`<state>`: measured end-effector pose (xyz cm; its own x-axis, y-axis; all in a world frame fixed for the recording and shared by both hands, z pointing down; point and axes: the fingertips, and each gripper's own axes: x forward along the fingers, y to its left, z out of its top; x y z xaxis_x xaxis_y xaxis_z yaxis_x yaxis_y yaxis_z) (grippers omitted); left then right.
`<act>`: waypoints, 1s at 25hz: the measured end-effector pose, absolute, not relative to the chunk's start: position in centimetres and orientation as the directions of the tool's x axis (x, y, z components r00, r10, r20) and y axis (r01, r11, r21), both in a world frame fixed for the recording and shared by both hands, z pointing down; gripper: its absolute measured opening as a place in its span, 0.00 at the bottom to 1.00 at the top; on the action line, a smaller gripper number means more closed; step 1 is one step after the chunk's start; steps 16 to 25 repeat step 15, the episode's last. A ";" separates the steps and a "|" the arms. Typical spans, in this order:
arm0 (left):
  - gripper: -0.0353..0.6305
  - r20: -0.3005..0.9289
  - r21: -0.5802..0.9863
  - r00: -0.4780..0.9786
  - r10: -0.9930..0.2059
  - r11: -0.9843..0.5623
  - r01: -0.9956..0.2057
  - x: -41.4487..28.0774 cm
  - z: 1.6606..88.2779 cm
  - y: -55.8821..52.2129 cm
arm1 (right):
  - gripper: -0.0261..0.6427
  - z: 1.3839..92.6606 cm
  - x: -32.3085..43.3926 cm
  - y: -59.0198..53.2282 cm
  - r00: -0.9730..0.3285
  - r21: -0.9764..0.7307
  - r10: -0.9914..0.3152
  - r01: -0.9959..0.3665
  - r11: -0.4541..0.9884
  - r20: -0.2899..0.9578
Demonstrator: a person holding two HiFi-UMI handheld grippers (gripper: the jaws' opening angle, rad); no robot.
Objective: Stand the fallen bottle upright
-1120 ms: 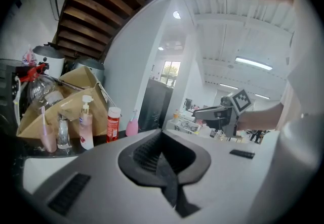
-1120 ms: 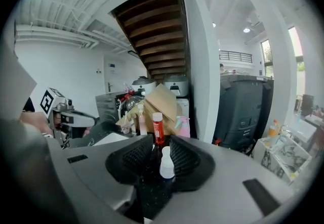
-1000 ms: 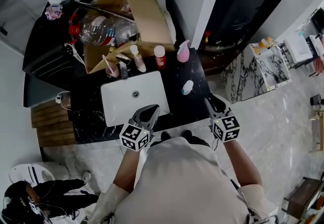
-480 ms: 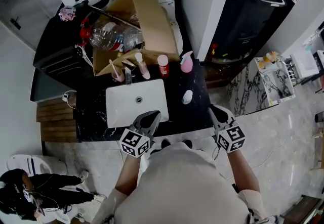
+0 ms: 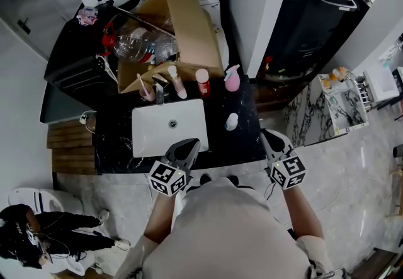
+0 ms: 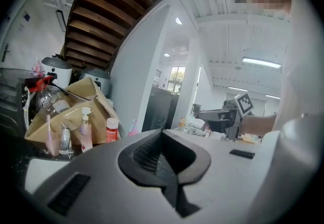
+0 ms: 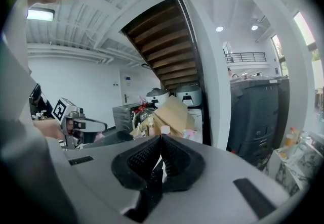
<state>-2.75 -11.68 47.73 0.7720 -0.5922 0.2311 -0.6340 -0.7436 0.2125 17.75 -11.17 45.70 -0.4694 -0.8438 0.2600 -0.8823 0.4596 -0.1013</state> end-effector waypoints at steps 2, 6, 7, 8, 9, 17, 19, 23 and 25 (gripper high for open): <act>0.06 0.229 0.210 0.772 -0.593 -0.744 -0.634 -2.6 47.7 -11.7 | 0.08 45.8 17.6 -11.2 -0.476 -0.101 -0.840 -0.879 0.466 0.260; 0.06 0.226 0.210 0.771 -0.595 -0.743 -0.635 -2.4 47.8 -11.8 | 0.08 46.0 17.6 -11.3 -0.483 -0.103 -0.836 -0.875 0.473 0.262; 0.06 0.226 0.210 0.770 -0.596 -0.743 -0.636 -2.4 47.8 -11.8 | 0.08 46.0 17.6 -11.3 -0.484 -0.104 -0.835 -0.874 0.474 0.261; 0.06 0.227 0.210 0.770 -0.596 -0.742 -0.637 -2.4 47.8 -11.8 | 0.08 45.9 17.6 -11.3 -0.484 -0.104 -0.835 -0.874 0.474 0.260; 0.06 0.227 0.210 0.770 -0.597 -0.742 -0.637 -2.4 47.8 -11.9 | 0.08 45.9 17.7 -11.4 -0.485 -0.103 -0.836 -0.874 0.475 0.258; 0.06 0.227 0.213 0.769 -0.598 -0.740 -0.638 -2.2 47.8 -12.0 | 0.08 45.6 17.8 -11.6 -0.489 -0.108 -0.834 -0.872 0.478 0.255; 0.06 0.227 0.213 0.769 -0.598 -0.740 -0.638 -2.2 47.8 -12.0 | 0.08 45.6 17.8 -11.6 -0.489 -0.108 -0.834 -0.872 0.478 0.255; 0.06 0.227 0.213 0.769 -0.598 -0.740 -0.638 -2.2 47.8 -12.0 | 0.08 45.6 17.8 -11.6 -0.489 -0.108 -0.834 -0.872 0.478 0.255; 0.06 0.227 0.213 0.769 -0.598 -0.740 -0.638 -2.2 47.8 -12.0 | 0.08 45.6 17.8 -11.6 -0.489 -0.108 -0.834 -0.872 0.478 0.255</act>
